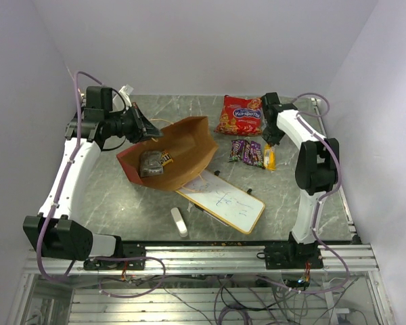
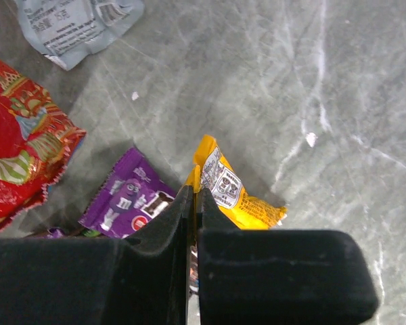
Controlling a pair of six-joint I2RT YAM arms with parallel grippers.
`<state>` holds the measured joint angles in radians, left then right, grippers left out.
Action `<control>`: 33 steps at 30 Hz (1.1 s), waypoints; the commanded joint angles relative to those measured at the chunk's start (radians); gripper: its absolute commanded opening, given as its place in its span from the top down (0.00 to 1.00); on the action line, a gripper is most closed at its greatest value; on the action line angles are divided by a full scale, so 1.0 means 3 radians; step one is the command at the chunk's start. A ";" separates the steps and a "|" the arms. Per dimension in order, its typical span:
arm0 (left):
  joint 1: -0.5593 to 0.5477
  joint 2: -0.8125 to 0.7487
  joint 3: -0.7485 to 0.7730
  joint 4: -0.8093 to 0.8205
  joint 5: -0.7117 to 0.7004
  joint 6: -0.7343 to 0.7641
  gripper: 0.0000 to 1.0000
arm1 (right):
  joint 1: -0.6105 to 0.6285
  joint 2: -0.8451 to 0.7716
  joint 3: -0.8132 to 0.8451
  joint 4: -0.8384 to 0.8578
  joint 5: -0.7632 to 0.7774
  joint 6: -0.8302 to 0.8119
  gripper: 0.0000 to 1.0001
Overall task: Take the snacks out of the paper bag
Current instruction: Place the snack at the center of the board.
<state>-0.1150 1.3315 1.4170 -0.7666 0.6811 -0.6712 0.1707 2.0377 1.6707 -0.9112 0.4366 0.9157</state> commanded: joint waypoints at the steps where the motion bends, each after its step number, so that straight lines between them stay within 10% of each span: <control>1: -0.0044 0.0070 0.0113 -0.0087 0.0219 0.0179 0.93 | -0.0033 0.0178 0.0162 0.0061 -0.0103 -0.0003 1.00; 8: -0.0062 0.0029 0.0043 0.0264 0.0248 -0.0072 0.93 | -0.0037 0.0309 0.0199 0.0110 -0.0124 0.0020 1.00; 22: -0.0061 0.0063 0.0224 0.0129 0.0010 0.0043 0.93 | -0.0046 -0.0187 0.0033 0.0318 -0.0370 -0.0211 0.46; 33: -0.0061 0.0265 0.0549 0.0406 -0.0231 0.0344 0.93 | 0.0326 -0.1132 -0.1059 0.2166 -0.1812 -0.1468 0.39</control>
<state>-0.1265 1.3808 1.5318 -0.7231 0.6308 -0.6361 0.1841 1.7573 1.4536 -0.5495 0.1303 0.6674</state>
